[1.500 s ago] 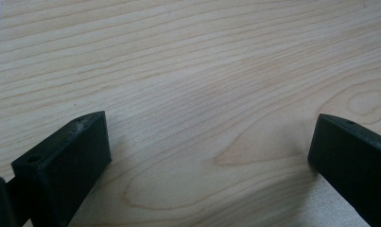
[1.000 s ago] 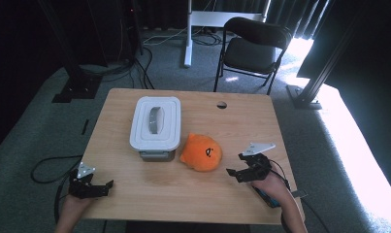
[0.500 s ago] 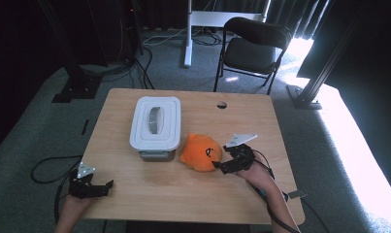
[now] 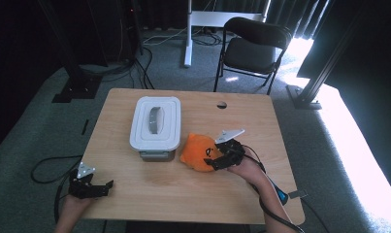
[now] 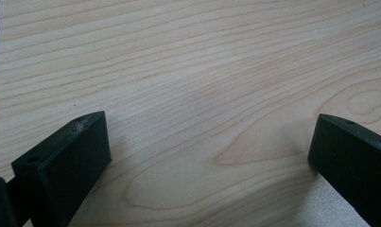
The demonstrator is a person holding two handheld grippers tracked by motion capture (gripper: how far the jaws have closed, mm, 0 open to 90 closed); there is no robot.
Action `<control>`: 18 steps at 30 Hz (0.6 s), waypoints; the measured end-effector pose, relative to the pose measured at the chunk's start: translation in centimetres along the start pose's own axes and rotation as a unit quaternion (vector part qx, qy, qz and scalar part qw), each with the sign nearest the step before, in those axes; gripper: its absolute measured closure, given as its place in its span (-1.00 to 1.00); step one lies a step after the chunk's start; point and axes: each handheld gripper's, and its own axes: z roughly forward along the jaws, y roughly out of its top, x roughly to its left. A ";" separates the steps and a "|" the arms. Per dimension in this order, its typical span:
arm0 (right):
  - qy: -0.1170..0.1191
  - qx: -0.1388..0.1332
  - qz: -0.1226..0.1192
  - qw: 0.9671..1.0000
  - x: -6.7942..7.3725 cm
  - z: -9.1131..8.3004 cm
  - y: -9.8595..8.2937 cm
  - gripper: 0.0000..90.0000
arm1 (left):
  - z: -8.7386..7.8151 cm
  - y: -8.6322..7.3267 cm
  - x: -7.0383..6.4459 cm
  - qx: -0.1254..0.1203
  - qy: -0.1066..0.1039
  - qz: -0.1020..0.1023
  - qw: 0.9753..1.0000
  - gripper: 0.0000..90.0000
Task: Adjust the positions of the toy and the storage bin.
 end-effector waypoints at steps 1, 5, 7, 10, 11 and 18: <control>-0.003 0.003 -0.001 1.000 0.0 0.4 0.0 -0.54 | 0.0 0.0 0.0 0.000 0.000 0.000 1.000 -0.99; -0.011 0.008 -0.001 1.000 -0.1 1.3 0.2 -0.57 | 0.0 0.0 0.0 0.000 0.000 0.000 1.000 -0.99; -0.012 0.009 0.002 1.000 -0.2 1.8 0.2 -0.57 | 0.0 0.0 0.0 0.000 0.000 0.000 1.000 -0.99; -0.039 0.021 -0.007 0.999 -0.3 2.6 0.3 -0.58 | 0.0 0.0 0.0 0.000 0.000 0.000 1.000 -0.99; -0.036 0.019 -0.004 0.999 -0.3 2.7 0.3 -0.58 | 0.0 0.0 0.0 0.000 0.000 0.000 1.000 -0.99; -0.056 0.007 -0.010 0.998 -0.2 3.4 0.4 -0.43 | 0.0 0.0 0.0 0.000 0.000 0.000 1.000 -0.99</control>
